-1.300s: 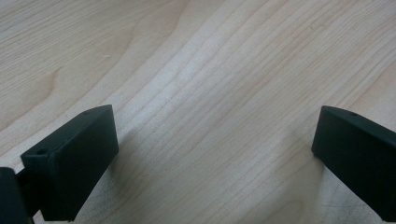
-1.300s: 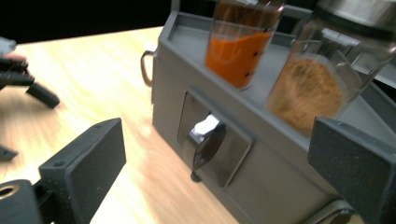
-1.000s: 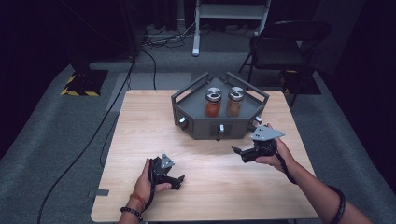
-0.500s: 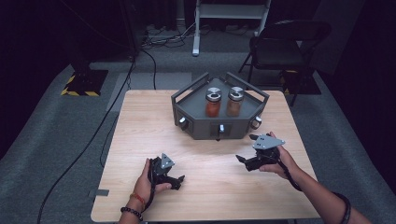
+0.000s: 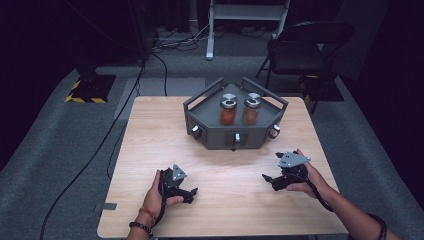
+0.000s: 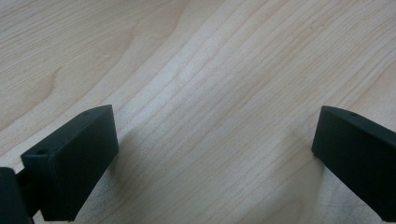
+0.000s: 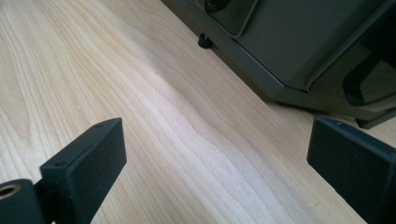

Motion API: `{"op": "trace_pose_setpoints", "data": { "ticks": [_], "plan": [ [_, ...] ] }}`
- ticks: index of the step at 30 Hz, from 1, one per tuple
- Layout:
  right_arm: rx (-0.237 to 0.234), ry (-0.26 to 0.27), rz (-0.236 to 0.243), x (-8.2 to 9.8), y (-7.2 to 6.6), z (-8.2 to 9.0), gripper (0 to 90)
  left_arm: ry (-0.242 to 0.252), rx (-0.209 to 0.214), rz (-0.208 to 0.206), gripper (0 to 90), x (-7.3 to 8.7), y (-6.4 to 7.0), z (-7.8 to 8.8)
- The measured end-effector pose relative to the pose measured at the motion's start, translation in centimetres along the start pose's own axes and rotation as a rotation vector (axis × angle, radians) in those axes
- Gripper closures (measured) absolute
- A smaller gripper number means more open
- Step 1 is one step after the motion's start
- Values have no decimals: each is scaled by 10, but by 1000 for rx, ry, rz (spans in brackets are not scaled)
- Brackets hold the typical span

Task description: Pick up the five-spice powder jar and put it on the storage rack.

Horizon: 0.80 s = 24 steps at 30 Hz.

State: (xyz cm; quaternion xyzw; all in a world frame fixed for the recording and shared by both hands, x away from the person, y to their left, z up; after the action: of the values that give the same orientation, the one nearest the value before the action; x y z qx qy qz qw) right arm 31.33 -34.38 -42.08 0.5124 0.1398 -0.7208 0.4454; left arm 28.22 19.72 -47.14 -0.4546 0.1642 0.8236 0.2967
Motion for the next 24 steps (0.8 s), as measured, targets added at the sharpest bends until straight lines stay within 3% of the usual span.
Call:
{"op": "trace_pose_setpoints", "data": {
  "ticks": [12, 24],
  "plan": [
    [-8, -64, 22, 8, 2, 2, 43, 0, 0, 0, 3, 0, 0, 0],
    [-38, -127, 2, 19, 7, -1, 44, 0, 0, 0, 3, 0, 0, 0]
  ]
}}
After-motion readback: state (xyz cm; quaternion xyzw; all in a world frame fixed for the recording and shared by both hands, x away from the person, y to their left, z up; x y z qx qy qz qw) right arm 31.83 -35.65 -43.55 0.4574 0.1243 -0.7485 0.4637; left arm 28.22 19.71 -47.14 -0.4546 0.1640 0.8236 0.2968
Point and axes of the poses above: each handheld gripper's, and its own axes: z roughly backward along the jaws, x roughly out of its underside, y roughly to its right, the point moved 1 cm from there along -z, roughly forward along the jaws, and after that the axes turned 13 degrees about y, right-handed, at the moved point
